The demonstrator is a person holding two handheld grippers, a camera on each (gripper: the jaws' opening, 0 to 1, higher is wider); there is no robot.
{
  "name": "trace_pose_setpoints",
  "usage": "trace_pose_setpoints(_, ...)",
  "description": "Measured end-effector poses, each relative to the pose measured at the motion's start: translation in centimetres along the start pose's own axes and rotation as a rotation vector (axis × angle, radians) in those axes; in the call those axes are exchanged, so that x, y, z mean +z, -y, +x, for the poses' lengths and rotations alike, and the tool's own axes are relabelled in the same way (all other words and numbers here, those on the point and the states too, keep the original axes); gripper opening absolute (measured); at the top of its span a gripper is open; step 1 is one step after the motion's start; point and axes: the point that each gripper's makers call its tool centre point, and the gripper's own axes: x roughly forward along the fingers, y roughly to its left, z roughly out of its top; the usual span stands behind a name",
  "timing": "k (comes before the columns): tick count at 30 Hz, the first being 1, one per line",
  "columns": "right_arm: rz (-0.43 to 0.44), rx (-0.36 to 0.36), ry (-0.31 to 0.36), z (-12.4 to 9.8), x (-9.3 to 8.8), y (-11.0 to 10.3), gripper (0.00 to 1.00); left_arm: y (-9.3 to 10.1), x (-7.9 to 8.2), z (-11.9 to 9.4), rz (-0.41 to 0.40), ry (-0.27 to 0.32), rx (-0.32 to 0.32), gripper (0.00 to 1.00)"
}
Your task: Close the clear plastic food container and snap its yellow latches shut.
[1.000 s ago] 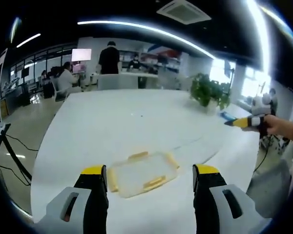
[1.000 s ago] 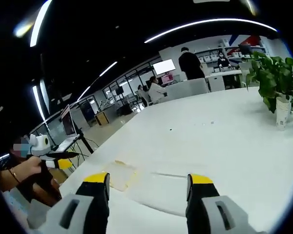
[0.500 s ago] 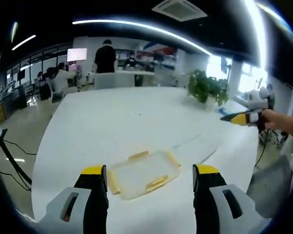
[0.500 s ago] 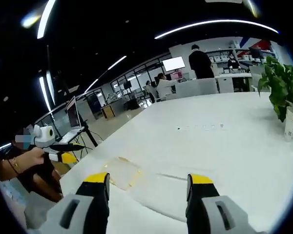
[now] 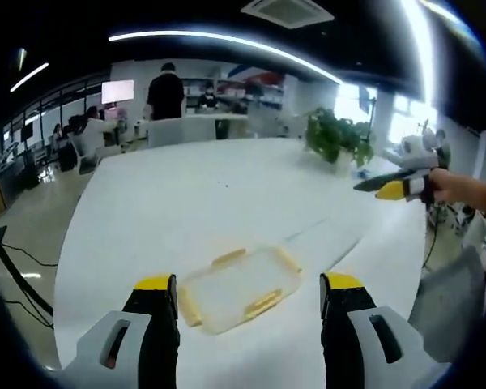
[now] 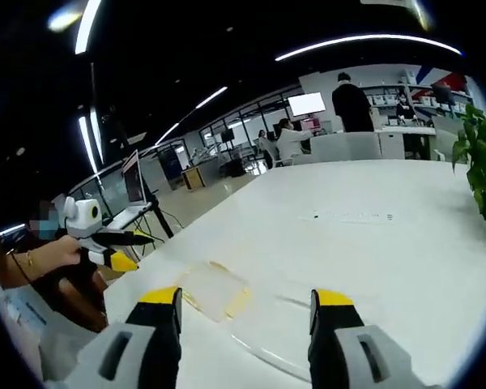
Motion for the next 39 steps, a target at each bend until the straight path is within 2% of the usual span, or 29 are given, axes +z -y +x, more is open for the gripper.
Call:
trace_pose_setpoints(8, -0.064, 0.054, -0.017, 1.5, 1.0, -1.0, 0.63, -0.4, 0.3, 0.2, 0.033, -0.011, -0.005, 0.71)
trace_pose_setpoints(16, -0.087, 0.09, -0.019, 3.1, 2.0, -1.7, 0.63, -0.8, 0.7, 0.4, 0.054, -0.017, -0.021, 0.71)
trace_pose_setpoints(30, -0.192, 0.186, -0.099, 5.7, 1.5, -4.1, 0.63, -2.0, 1.2, 0.5, 0.107, -0.028, -0.014, 0.68)
trace_pose_setpoints(39, -0.278, 0.242, -0.172, 6.8, 0.3, -5.7, 0.64, -2.7, 1.8, 0.5, 0.161, -0.038, -0.024, 0.68)
